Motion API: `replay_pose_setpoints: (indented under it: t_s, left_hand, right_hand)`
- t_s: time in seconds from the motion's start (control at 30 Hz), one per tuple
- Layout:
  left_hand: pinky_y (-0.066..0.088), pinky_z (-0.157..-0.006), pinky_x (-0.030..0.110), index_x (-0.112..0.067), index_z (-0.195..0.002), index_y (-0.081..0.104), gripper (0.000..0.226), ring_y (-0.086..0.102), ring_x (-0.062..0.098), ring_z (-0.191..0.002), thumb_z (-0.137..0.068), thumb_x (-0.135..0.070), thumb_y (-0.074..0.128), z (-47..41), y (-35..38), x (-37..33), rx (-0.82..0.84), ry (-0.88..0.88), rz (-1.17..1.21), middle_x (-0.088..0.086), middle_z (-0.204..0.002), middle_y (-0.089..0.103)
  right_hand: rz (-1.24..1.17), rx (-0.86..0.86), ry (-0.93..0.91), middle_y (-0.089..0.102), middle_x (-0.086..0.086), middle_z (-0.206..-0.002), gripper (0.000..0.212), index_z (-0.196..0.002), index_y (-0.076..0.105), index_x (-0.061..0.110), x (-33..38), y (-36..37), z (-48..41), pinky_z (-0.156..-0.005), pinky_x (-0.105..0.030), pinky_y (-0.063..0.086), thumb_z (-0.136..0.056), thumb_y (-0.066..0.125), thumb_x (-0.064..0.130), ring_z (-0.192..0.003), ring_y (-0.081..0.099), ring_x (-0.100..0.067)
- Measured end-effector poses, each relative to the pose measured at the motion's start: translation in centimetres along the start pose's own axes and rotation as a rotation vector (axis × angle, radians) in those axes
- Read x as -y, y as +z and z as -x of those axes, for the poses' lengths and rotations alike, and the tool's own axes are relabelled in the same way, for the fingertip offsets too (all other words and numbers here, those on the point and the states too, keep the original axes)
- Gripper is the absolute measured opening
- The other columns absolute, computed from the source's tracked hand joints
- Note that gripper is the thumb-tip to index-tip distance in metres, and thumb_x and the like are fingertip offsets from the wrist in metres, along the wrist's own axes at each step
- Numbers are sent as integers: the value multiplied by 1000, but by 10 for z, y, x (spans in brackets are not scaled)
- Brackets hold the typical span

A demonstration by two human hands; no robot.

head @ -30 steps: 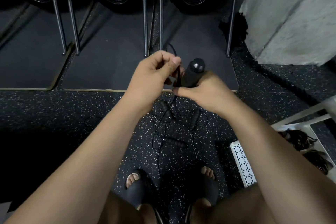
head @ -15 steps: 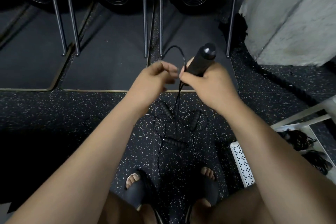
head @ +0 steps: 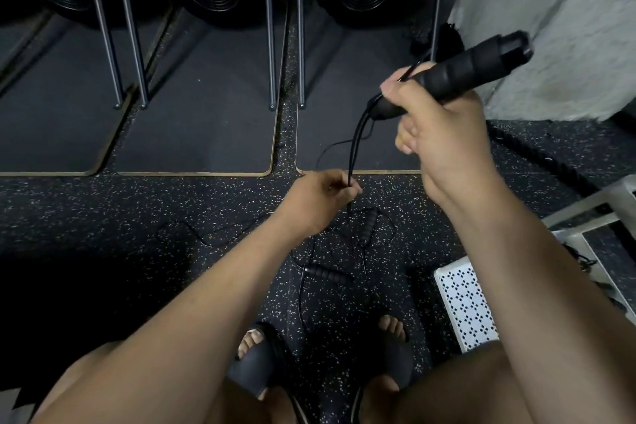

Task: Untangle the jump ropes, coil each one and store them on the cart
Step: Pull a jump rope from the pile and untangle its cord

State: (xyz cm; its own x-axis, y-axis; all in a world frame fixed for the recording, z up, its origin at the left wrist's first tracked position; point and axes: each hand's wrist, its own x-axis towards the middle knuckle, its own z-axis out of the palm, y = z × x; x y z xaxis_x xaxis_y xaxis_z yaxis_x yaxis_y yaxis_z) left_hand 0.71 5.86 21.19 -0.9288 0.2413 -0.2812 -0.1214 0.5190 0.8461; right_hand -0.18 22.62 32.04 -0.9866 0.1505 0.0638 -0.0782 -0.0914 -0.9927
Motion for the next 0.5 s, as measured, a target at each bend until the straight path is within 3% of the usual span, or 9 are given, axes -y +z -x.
replay_pose_setpoints:
  t_s: [0.13,0.2,0.27,0.3,0.37,0.5]
  left_hand:
    - [38,-45,12,-30,-107,76,16,60,4,-54,-108,-37,62,-2,-3,0,13,-32,-94,-8,-90,79]
    - [51,-54,22,-31,-102,76,18,71,20,-69,-108,-38,60,-4,-5,1,6,-23,-79,-8,-92,79]
    - [61,-69,38,-30,-97,75,22,75,25,-86,-110,-34,59,-3,-10,1,-17,6,-36,-9,-94,79]
    - [64,-75,44,-29,-95,75,23,75,27,-89,-110,-34,58,-3,-12,0,-31,32,-18,-7,-94,79]
    - [65,-76,53,-28,-92,74,24,75,36,-90,-109,-37,60,-3,-19,-4,-76,86,7,-1,-91,79]
    - [61,-68,39,-25,-96,77,21,74,30,-82,-108,-35,63,-2,-32,-15,-213,145,48,5,-90,78]
  right_hand:
    - [-75,-82,-9,34,7,-49,24,-77,65,21,5,-8,-7,-48,-27,26,-96,73,9,-44,27,-14]
    - [-70,-89,-13,36,5,-51,28,-74,65,24,2,-12,-9,-48,-27,30,-97,75,11,-45,30,-14]
    - [-1,-80,-32,42,-2,-58,15,-84,71,19,-3,-15,-11,-49,-29,32,-97,75,13,-49,35,-14]
    - [52,-62,-31,46,-4,-61,5,-92,74,15,-7,-16,-12,-49,-29,33,-97,75,14,-50,37,-14]
    - [177,-21,4,54,-2,-63,6,-100,78,18,-17,-18,-13,-53,-32,36,-94,78,20,-52,43,-14]
    - [476,126,105,67,17,-63,11,-96,80,29,-36,-16,-13,-67,-34,44,-86,83,31,-59,57,-5]
